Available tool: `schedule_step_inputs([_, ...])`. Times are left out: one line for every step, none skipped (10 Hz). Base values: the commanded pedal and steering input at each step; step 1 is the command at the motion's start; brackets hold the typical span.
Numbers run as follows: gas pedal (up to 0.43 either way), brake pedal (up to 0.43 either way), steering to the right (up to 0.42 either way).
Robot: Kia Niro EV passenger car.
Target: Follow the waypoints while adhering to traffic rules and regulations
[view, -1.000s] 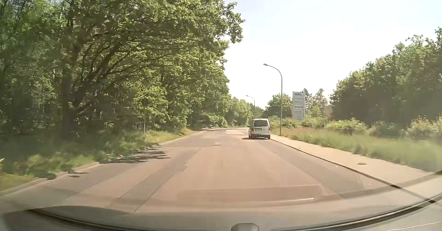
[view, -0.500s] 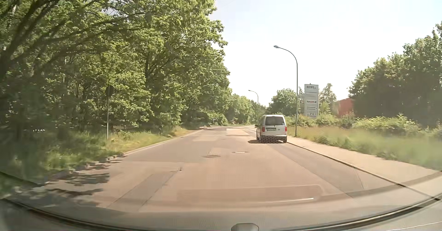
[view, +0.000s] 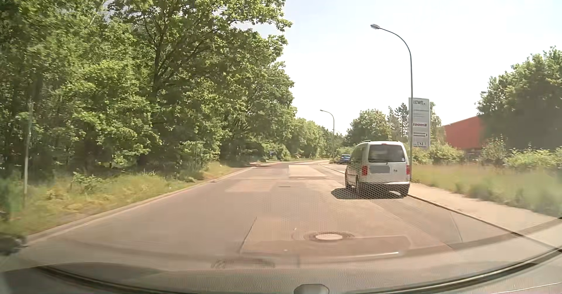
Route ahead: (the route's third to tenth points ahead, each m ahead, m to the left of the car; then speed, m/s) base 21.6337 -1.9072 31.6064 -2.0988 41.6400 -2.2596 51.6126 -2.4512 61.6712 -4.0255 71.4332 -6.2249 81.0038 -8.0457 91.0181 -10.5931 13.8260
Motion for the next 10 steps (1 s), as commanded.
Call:
schedule_step_inputs([0.098, 0.000, 0.000])
schedule_step_inputs([0.098, 0.000, 0.002])
schedule_step_inputs([0.098, 0.000, 0.005])
schedule_step_inputs([0.098, 0.000, 0.008])
schedule_step_inputs([0.098, 0.000, 0.014])
schedule_step_inputs([0.098, 0.000, 0.015])
schedule_step_inputs([0.098, 0.000, 0.018])
schedule_step_inputs([0.098, 0.000, 0.018])
schedule_step_inputs([0.098, 0.000, 0.018])
schedule_step_inputs([0.098, 0.000, 0.018])
